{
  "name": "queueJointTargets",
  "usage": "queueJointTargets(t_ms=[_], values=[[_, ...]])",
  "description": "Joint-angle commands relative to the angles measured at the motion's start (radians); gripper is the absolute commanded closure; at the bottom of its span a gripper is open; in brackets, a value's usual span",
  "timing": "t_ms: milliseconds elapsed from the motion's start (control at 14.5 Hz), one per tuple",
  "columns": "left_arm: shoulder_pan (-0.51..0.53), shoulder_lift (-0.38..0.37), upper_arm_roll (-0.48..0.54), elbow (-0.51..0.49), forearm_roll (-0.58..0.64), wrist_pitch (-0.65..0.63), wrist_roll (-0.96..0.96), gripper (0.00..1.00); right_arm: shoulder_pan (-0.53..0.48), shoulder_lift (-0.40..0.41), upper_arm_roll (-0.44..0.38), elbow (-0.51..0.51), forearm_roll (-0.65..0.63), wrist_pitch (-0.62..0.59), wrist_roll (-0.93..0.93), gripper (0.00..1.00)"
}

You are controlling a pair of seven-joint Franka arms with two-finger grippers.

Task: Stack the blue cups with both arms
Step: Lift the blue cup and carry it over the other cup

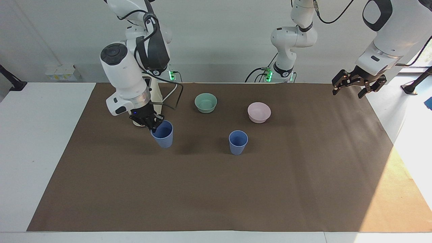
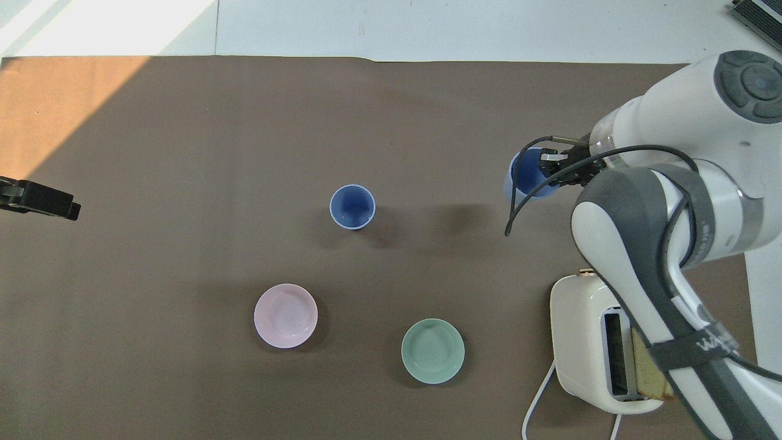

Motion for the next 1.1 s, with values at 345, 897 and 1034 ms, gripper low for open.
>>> queueJointTargets(t_ms=[345, 897, 1034], values=[[0.013, 0.004, -0.007, 0.014, 0.013, 0.001, 0.007, 0.00, 0.166, 0.150, 0.002, 0.275, 0.034, -0.018, 0.173, 1.00], [0.011, 0.004, -0.007, 0.014, 0.013, 0.001, 0.007, 0.00, 0.285, 0.242, 0.001, 0.303, 0.034, 0.088, 0.229, 1.00], [0.011, 0.004, -0.009, 0.014, 0.013, 0.001, 0.007, 0.00, 0.290, 0.248, 0.002, 0.297, 0.033, 0.098, 0.229, 1.00]])
